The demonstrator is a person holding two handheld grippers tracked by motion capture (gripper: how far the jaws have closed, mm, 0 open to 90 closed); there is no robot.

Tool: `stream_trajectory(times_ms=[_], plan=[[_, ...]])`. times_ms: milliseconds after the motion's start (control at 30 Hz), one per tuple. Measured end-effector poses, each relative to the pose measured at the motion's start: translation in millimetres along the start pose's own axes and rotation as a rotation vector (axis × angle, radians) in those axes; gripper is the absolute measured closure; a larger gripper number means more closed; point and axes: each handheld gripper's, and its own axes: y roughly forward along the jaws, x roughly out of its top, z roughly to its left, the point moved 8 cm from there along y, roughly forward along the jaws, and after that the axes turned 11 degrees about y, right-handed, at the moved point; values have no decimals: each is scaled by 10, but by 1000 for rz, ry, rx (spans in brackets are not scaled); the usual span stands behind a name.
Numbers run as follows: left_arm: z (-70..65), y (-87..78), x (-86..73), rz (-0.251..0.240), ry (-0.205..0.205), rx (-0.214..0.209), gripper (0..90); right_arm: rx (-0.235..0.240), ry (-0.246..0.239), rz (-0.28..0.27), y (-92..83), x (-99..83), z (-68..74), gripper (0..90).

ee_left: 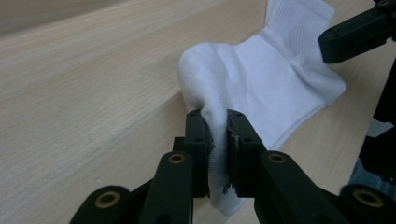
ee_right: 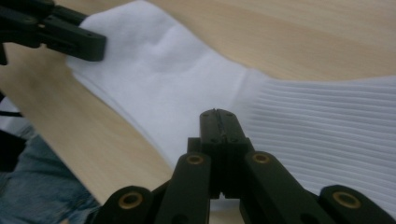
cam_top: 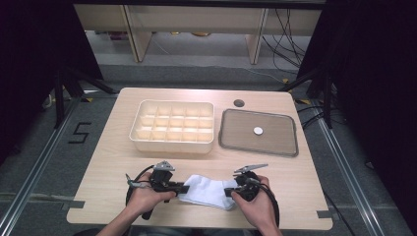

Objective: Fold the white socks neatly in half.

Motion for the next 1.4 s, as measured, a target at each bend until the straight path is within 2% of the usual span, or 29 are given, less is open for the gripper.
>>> stream_trajectory(times_ms=[33,67,133,233,267,333,433,467,500,533,600,733,767,900,933,1067,1100,1200,1233,1267,1300,1333,1400], plan=[[-11,-8,-6,13,3,-1,799,21,3,34,27,-24,55,900],[-24,-9,-3,10,4,-10,799,6,18,53,70,-40,79,900],[-48,-12,3,5,5,-36,798,23,7,69,144,-58,137,900],[-64,-29,22,0,6,-48,798,31,14,84,214,-71,175,900],[-66,-34,32,-5,4,-45,798,41,38,95,236,-81,204,900],[-64,-46,37,4,7,-35,798,26,26,87,270,-67,185,900],[-92,-78,98,-14,8,-65,797,48,33,91,299,-58,210,900],[-92,-78,98,-14,8,-65,797,39,43,89,317,-51,208,900],[-114,-95,131,-24,1,-88,797,59,77,111,310,-72,255,900],[-119,-105,143,-23,2,-78,798,63,55,103,334,-58,246,900],[-147,-111,165,-34,-5,-105,797,60,46,106,360,-60,235,900],[-192,-119,189,-37,-13,-128,797,64,58,118,391,-76,232,900],[-206,-119,199,-44,-11,-155,797,70,59,121,395,-75,229,900],[-248,-119,242,-56,-19,-176,797,72,65,111,406,-68,239,900],[-259,-116,252,-60,-23,-179,798,85,55,110,417,-64,247,900],[-282,-116,282,-56,-25,-179,798,77,76,112,430,-66,281,900],[-288,-106,297,-71,-22,-188,798,80,67,112,437,-65,281,900],[-294,-106,305,-69,-22,-195,798,86,73,114,452,-63,305,900],[-286,-104,301,-64,-25,-185,798,88,57,115,462,-57,306,900],[-286,-99,304,-74,-29,-189,798,85,67,108,459,-51,322,900],[-278,-105,297,-68,-22,-188,798,85,56,103,452,-44,312,900],[-278,-105,297,-68,-22,-188,797,108,53,97,428,-36,327,900],[-279,-115,297,-71,-31,-201,798,115,52,85,384,-16,326,900]])
